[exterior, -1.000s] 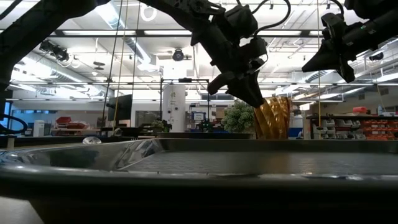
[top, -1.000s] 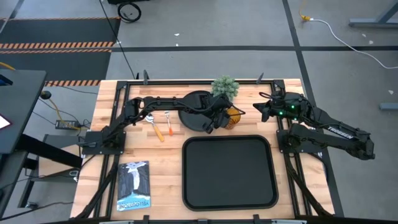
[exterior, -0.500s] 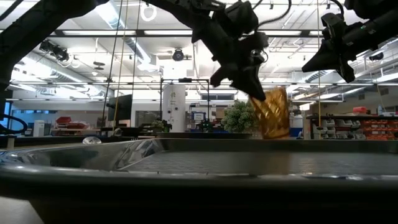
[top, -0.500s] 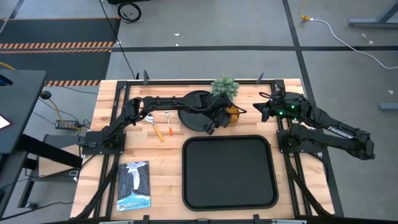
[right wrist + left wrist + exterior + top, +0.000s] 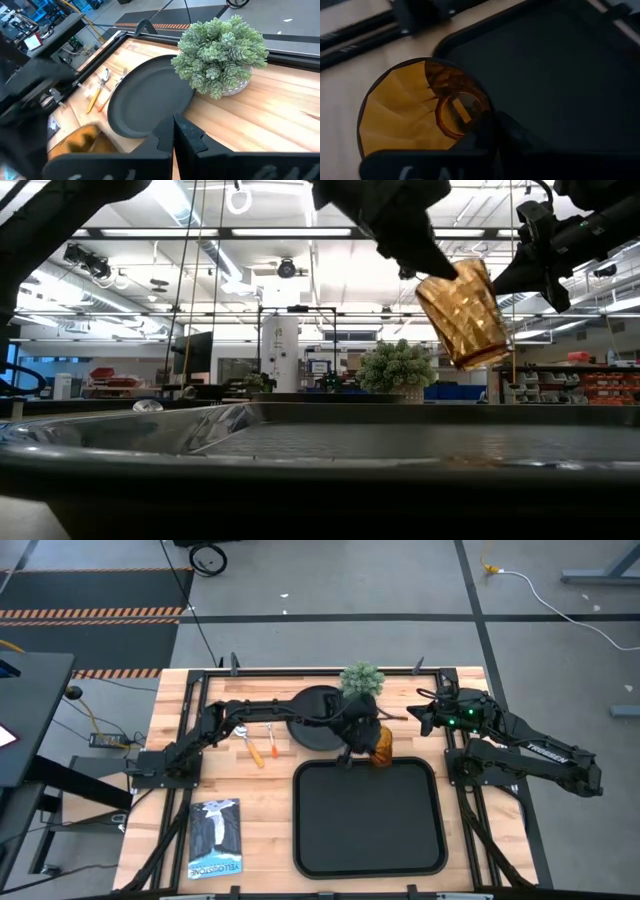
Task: Pick and place plate/cup/fork/spoon on tray
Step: Put the brown glass on the top of the black tray
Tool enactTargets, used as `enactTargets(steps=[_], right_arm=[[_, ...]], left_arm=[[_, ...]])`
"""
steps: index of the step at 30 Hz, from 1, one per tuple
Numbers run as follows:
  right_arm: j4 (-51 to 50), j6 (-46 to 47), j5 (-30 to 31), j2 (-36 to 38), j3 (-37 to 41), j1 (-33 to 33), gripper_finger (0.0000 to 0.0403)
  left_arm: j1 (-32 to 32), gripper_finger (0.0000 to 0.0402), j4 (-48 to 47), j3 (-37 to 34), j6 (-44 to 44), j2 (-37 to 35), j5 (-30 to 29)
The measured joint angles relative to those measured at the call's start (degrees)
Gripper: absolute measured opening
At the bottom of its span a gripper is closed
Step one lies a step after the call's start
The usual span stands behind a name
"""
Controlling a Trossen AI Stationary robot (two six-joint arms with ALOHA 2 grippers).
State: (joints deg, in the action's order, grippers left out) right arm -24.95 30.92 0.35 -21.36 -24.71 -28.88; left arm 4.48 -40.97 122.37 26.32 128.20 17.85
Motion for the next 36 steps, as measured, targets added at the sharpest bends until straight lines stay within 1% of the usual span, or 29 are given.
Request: enactTargets(steps=[3, 6, 9, 16, 24, 27, 30, 36], right_arm=[[0.02, -0.59, 0.0, -0.01, 0.0, 0.0, 0.0009], [0.17, -0.68, 0.01, -0.01, 0.0, 0.0, 0.0009], [0.84, -0.68, -0.18, 0.01, 0.0, 0.0, 0.0009], [1.08, -0.42, -0.42, -0.29, 0.0, 0.19, 0.0009], [1.88, -0.03, -0.6, -1.64, 0.0, 0.9, 0.0009], [1.75, -0.03, -0.56, -1.65, 0.0, 1.18, 0.0009], [1.8, -0.03, -0.54, -1.63, 0.0, 1.34, 0.0009], [1.77, -0.05, -0.51, -1.63, 0.0, 1.33, 0.0009]], left_arm=[[-2.79, 0.0018, -1.08, 0.0, -1.81, 0.0, -0.62], [-5.46, 0.0018, -0.92, 0.0, -2.22, 0.01, -3.93], [-7.32, 0.0018, -0.5, 0.19, -2.64, 0.78, -4.61], [-7.97, 0.0018, -1.02, -0.01, -2.95, 4.4, -5.45], [-8.49, 0.0023, -0.93, 0.09, -1.05, 5.33, -6.34], [-8.73, 0.0042, 0.12, 0.09, -0.39, 5.54, -7.22], [-9.12, 0.0075, 0.71, 0.09, 1.16, 5.73, -9.09], [-9.3, 0.014, 2.34, 0.09, 1.87, 5.55, -10.72]])
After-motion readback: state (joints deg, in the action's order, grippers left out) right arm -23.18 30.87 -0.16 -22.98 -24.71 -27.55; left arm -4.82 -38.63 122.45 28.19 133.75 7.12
